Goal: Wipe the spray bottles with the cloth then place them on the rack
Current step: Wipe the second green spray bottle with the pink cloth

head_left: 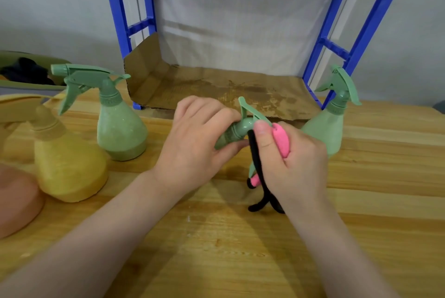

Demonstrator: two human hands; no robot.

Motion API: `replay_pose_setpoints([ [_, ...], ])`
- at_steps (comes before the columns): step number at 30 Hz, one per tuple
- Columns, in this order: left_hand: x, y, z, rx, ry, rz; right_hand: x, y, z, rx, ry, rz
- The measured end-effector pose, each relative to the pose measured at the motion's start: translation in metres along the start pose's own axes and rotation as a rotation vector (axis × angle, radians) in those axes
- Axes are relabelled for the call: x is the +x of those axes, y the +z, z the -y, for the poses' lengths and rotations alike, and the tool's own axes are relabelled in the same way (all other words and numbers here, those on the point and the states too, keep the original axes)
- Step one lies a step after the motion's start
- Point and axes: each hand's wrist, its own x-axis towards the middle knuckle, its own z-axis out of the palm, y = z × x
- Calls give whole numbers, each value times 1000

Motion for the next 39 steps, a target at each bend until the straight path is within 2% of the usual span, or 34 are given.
replay_pose_setpoints([
  [3, 2, -2, 1, -236, -95, 168, 3, -4, -3, -36, -46, -35],
  [6, 2, -6, 8, -462, -144, 244, 4, -5, -6, 20, -40, -53],
  [9, 4, -8, 15, -470, -144, 293, 3, -4, -6, 112, 6, -62],
  [12, 2, -5, 11, -473, -105, 269, 3, -1, -1, 291, 164, -107],
  [15, -2, 2, 6, -527, -168, 204, 6, 0, 4, 497, 353, -116],
  [23, -3, 5, 11, -614, -240, 139, 14, -6, -6, 492, 361, 226],
  [29, -4, 4, 9, -613, -215, 128, 12, -7, 1, 478, 295, 197],
  [33, -5, 7, 9, -627, -213, 132, 10, -7, 3, 454, 355, 194],
  [36, -6, 9, 7, -654, -218, 136, 12, -12, 4, 525, 446, 264],
  [39, -6, 11, 7, -729, -263, 146, 17, -20, -2, 662, 490, 442],
])
